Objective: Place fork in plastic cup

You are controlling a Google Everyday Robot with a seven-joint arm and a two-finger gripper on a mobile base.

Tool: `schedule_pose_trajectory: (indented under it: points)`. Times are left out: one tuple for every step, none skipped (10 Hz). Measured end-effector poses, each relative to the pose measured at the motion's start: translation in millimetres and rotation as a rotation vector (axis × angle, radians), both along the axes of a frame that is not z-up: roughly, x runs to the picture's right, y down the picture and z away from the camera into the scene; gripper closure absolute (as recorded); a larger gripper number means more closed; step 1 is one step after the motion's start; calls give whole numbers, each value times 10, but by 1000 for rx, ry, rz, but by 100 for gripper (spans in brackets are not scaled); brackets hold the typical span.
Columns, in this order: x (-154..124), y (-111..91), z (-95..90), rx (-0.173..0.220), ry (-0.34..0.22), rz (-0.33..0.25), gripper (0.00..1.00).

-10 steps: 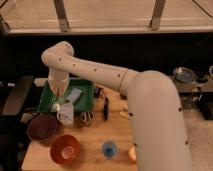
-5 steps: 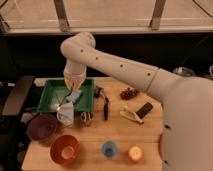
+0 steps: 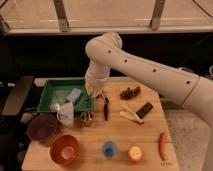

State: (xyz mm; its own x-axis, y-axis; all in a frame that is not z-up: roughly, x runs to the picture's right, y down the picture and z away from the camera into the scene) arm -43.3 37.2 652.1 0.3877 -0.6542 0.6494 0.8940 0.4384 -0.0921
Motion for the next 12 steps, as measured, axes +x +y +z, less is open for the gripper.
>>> schedule_pose_trajectory:
  points:
    - [111, 176, -69, -44, 27, 5, 100]
    - [255, 358, -104, -95, 48, 10, 100]
    - [398, 521, -82, -141, 65, 27, 100]
    - [534, 646, -40, -177, 86, 52, 100]
    - [545, 659, -34, -182, 87, 57, 100]
    - [520, 657, -29, -180, 84, 55, 100]
    - [531, 655, -30, -180, 85, 57, 100]
    - [538, 649, -27, -179, 86, 60, 100]
    - [524, 635, -23, -179, 80, 59, 100]
    - [522, 572, -18, -182, 53, 43, 100]
    - [546, 491, -25, -184, 25, 31, 100]
    - [606, 452, -39, -191, 8, 26, 100]
